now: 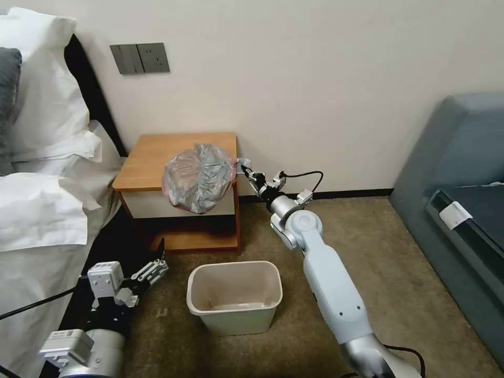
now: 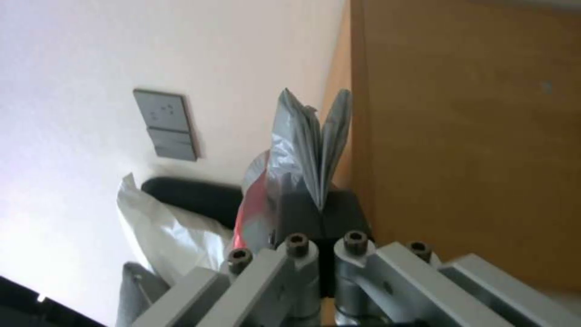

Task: Pick up the garbage bag from the table and place it over the trash can.

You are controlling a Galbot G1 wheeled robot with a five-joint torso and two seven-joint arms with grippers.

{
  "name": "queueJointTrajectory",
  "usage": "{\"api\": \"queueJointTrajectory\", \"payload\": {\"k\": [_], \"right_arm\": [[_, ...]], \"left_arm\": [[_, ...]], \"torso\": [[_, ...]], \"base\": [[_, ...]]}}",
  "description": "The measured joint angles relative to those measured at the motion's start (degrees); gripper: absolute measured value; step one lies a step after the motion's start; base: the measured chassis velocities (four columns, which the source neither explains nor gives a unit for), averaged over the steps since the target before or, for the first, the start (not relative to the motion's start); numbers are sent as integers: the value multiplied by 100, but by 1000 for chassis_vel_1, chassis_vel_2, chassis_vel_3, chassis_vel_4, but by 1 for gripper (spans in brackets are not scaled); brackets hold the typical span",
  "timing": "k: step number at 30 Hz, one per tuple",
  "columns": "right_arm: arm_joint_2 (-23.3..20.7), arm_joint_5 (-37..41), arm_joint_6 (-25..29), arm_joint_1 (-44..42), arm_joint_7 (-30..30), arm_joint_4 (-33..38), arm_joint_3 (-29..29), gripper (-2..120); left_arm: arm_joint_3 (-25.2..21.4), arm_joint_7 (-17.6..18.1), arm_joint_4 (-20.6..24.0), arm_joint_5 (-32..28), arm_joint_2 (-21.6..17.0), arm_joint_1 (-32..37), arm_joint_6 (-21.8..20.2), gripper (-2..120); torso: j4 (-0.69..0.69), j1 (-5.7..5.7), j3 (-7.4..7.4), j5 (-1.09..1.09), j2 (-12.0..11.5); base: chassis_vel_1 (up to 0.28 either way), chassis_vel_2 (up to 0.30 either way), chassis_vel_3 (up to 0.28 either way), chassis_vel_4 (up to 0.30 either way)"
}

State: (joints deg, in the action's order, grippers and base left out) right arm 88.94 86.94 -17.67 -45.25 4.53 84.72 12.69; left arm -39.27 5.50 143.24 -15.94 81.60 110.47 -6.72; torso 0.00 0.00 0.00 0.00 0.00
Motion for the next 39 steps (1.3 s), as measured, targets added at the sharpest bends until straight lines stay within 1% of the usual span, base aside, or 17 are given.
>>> {"api": "queueJointTrajectory", "payload": {"k": [7, 8, 9, 12, 13, 15, 17, 18, 21, 22, 25, 28, 32, 34, 35, 37, 39], "right_arm": [[-274, 178, 34, -898, 310, 1018, -143, 0], [-298, 225, 35, -1052, 377, 1214, -171, 0], [-298, 225, 35, -1052, 377, 1214, -171, 0], [-334, 296, 38, -1445, 560, 1732, -260, 0], [-334, 296, 38, -1445, 560, 1732, -260, 0], [-362, 291, 56, -1686, 733, 2074, -343, 0], [-413, 288, 108, -1983, 1102, 2442, -473, 0], [-413, 288, 108, -1983, 1102, 2442, -473, 0], [-463, 243, 247, -2276, 1576, 2688, -665, 0], [-463, 243, 247, -2276, 1576, 2688, -665, 0], [-450, 85, 417, -2376, 1954, 2770, -802, 0], [-501, 27, 459, -2461, 2132, 2913, -840, 0], [-649, -97, 457, -2605, 2175, 3084, -887, 0], [-909, -314, 438, -2843, 2084, 3269, -948, 0], [-909, -314, 438, -2843, 2084, 3269, -948, 0], [-1137, -526, 429, -3097, 1961, 3391, -987, 0], [-1214, -601, 425, -3211, 1933, 3429, -994, 0]], "left_arm": [[36, -43, 0, 51, 28, -31, 53, 100], [52, -62, 0, 72, 39, -49, 73, 100], [52, -62, 0, 72, 39, -49, 73, 100], [62, -73, 0, 88, 46, -62, 87, 100], [62, -73, 0, 88, 46, -62, 87, 100], [64, -74, 0, 90, 46, -62, 90, 100], [65, -75, 0, 91, 45, -64, 93, 100], [65, -75, 0, 91, 45, -64, 93, 100], [67, -76, 0, 91, 42, -67, 98, 100], [67, -76, 0, 91, 42, -67, 98, 100], [75, -73, 0, 78, -4, -119, 147, 100], [78, -67, 0, 67, -29, -148, 174, 100], [79, -67, 0, 66, -31, -163, 179, 100], [80, -67, 0, 65, -33, -177, 186, 100], [80, -67, 0, 65, -33, -177, 186, 100], [84, -68, 0, 55, -37, -216, 195, 100], [86, -67, 0, 48, -40, -241, 204, 100]], "torso": [[0, 0, 0, 0, 0], [0, 0, -1, 0, 1], [0, 0, -1, 0, 1], [0, 0, -1, 0, 0], [0, 0, -1, 0, 0], [1, -1, -1, 0, 1], [1, -1, -1, 0, 1], [1, -1, -1, 0, 1], [0, 0, -1, 0, 1], [0, 0, -1, 0, 1], [1, -1, -1, 0, 1], [1, 0, -1, 0, 0], [0, 0, -1, 0, 1], [1, 0, 0, -1, 1], [1, 0, 0, -1, 1], [-1, 0, 0, 0, 0], [1, -1, 0, 0, 1]], "base": [[0, 0, 0, 0], [0, 0, 0, 0], [0, 0, 0, 0], [0, 0, 0, 0], [0, 0, 0, 0], [0, 0, 0, 0], [0, 0, 0, 0], [0, 0, 0, 0], [0, 0, 0, 0], [0, 0, 0, 0], [0, 0, 0, 0], [0, 0, 0, 0], [0, 0, 0, 0], [0, 0, 0, 0], [0, 0, 0, 0], [0, 0, 0, 0], [0, 0, 0, 0]]}}
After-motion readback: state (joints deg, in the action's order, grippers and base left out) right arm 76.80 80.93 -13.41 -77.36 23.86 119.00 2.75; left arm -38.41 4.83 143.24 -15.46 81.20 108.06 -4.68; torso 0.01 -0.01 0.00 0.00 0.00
